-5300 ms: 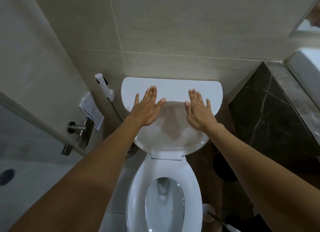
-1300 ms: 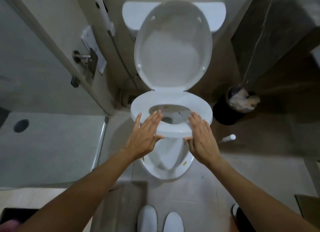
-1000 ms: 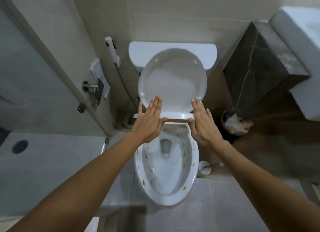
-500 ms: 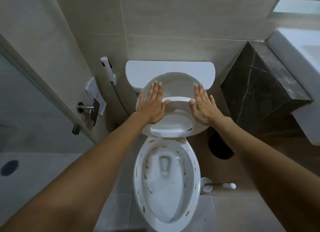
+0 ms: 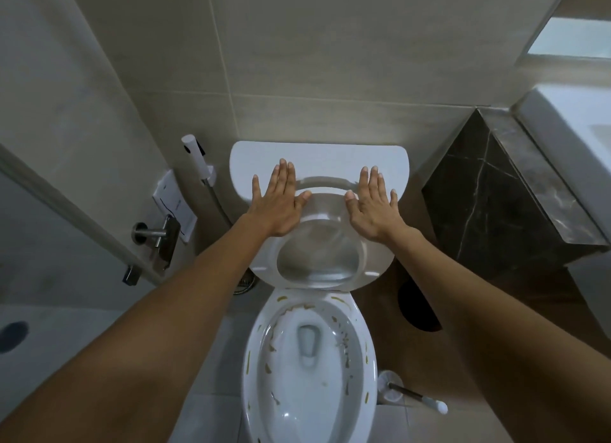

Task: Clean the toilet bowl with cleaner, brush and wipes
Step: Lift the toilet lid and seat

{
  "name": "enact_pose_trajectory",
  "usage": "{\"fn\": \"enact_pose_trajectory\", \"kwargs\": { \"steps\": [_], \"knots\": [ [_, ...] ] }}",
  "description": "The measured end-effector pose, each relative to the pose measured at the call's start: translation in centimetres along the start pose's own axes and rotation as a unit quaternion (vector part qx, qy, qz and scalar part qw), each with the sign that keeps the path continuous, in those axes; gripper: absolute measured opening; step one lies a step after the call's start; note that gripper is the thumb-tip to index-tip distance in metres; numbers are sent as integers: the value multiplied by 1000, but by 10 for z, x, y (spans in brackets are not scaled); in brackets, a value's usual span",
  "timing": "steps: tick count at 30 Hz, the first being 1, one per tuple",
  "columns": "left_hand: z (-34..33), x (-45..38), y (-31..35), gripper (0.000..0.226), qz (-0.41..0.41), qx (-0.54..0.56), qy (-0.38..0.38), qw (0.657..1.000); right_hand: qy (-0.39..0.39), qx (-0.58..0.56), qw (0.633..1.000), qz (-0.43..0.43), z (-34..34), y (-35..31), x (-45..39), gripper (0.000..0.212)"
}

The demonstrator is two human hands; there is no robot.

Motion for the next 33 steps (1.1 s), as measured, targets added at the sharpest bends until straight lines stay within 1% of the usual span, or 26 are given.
{"fn": "enact_pose_trajectory", "kwargs": {
  "steps": [4,10,16,19,21,26,29,33],
  "knots": [
    [2,-15,-3,66,14,4,-1,1000,-3,-15,1000,-11,2,4,-15,70],
    [1,-20,-5,66,15,1,-5,1000,0,-22,1000,1,0,7,-24,69],
    [9,-11,-2,64,34,-31,2,999,-45,-7,999,-11,5,4,-19,65],
    [17,6,3,64,60,-10,24,998,-40,10,999,-5,16,-1,-6,63],
    [24,18,5,63,73,3,22,997,-25,24,999,-6,26,-4,7,63],
    [44,53,10,60,88,-48,15,995,0,56,998,12,43,-21,44,61],
    [51,82,18,60,94,-49,9,994,-11,68,997,22,41,-31,73,60],
    [49,133,20,59,114,-13,11,993,-17,86,996,35,44,-48,108,58]
  ]
}}
Point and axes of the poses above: each hand's wrist, its own x-axis away from the middle knuckle, its own z-axis out of the back of the hand, y = z × x, the point moved 7 cm from there along -x, towards the middle knuckle, and after that the axes turned 4 degrees about -x, right-handed, at the moved point
